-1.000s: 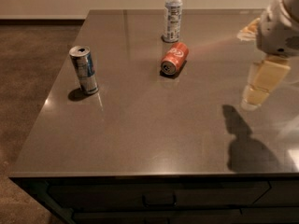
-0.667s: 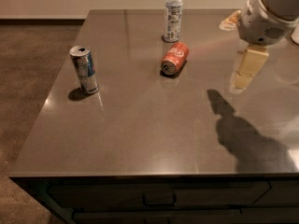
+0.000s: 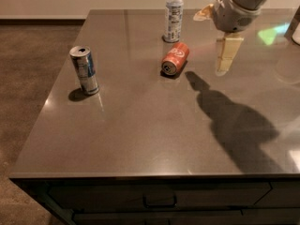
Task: Place coke can upright
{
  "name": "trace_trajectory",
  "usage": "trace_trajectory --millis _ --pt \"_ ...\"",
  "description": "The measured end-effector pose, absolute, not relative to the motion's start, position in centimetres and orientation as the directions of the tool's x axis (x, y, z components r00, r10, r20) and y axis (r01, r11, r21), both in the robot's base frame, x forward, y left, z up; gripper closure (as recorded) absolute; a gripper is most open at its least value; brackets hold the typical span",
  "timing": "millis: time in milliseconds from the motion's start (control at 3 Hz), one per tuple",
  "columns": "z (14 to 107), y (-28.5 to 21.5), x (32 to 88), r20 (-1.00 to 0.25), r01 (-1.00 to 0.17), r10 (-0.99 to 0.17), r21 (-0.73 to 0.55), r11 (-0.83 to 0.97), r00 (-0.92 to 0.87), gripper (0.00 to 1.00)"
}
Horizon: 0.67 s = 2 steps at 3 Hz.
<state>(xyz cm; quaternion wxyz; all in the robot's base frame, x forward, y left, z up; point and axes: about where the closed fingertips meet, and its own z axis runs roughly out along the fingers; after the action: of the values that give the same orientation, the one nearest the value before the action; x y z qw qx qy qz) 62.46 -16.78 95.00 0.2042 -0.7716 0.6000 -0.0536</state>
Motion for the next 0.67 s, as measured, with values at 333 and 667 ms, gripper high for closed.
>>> trace_trajectory --millis 333,667 --pt "94.2 -15.7 65.5 -0.098 -0.863 -0.918 -0.391 -0.319 0.383 0.00" --pt "93.4 -14.4 67.3 -0.059 -0.811 -0.871 -0.399 -0.428 0.488 0.00"
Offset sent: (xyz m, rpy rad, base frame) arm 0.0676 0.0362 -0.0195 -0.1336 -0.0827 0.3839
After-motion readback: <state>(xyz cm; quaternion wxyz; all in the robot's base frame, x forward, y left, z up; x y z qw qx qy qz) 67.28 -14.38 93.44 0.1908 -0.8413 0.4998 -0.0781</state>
